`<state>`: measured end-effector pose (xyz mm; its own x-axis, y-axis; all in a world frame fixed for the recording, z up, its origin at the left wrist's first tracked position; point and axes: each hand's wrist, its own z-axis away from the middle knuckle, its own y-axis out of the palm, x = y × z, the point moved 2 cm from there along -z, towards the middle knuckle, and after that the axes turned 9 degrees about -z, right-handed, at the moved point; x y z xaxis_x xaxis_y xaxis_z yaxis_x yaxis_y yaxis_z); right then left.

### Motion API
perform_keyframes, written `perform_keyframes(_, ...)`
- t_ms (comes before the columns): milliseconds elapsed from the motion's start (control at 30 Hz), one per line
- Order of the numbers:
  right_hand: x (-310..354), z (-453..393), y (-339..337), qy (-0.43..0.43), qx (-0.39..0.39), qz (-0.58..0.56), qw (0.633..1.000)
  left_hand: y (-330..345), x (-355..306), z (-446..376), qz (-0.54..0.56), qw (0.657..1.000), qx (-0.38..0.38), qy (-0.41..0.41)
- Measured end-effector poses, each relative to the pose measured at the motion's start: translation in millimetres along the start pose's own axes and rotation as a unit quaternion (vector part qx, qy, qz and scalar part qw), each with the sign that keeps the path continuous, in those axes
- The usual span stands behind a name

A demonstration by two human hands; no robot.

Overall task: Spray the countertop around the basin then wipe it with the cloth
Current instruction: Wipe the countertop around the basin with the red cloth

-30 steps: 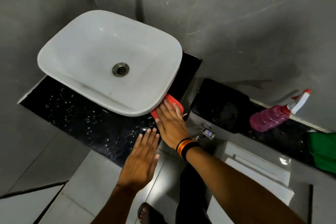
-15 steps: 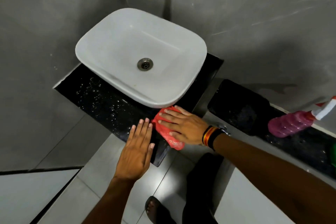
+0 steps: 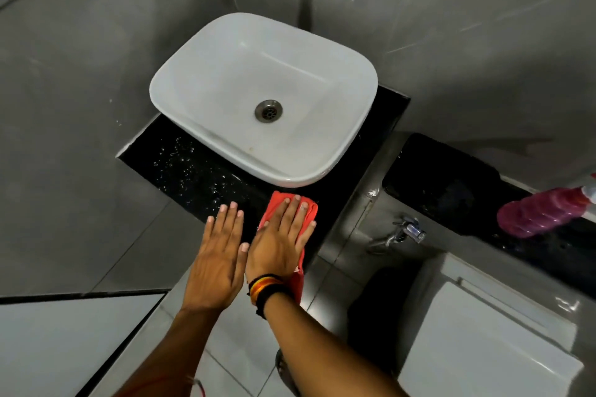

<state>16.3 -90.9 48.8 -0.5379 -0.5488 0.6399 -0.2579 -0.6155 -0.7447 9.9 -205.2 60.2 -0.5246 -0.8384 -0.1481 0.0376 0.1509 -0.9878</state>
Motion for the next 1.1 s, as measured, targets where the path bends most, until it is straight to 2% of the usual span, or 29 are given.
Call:
perform_keyframes(67,-11,-2,-5,-0.041,0.037,-0.001,0.998,-5,0,-5,0.004,1.0,-0.001,0.002)
perform_keyframes(167,-44,1,-14,-0.152,0.046,0.092,0.983,-7,-2,-6,0.01,1.0,-0.002,0.009)
perform_keyframes(267,-37,2,-1,-0.12,0.034,0.094,0.988,-5,-2,2,0.011,1.0,0.012,0.003)
perform_keyframes(433,22,-10,30,-0.046,0.046,0.074,0.995,-6,15,25,-0.005,1.0,0.013,0.009)
perform_keyframes(567,28,-13,30,-0.099,0.075,0.035,0.992,-12,34,25,-0.01,1.0,0.023,0.014)
perform_keyframes(667,-5,-6,6,-0.115,0.014,-0.006,0.993,-12,34,0,-0.019,0.996,0.035,0.085)
perform_keyframes(800,-28,-2,-5,-0.106,-0.008,0.057,0.993,5,23,-53,-0.043,0.975,0.086,0.201)
perform_keyframes(900,-23,-4,0,-0.095,0.009,0.09,0.991,20,23,-82,-0.037,0.963,0.125,0.236)
perform_keyframes(1100,-30,-7,7,-0.085,-0.007,0.111,0.99,26,49,-92,0.023,0.956,0.099,0.276)
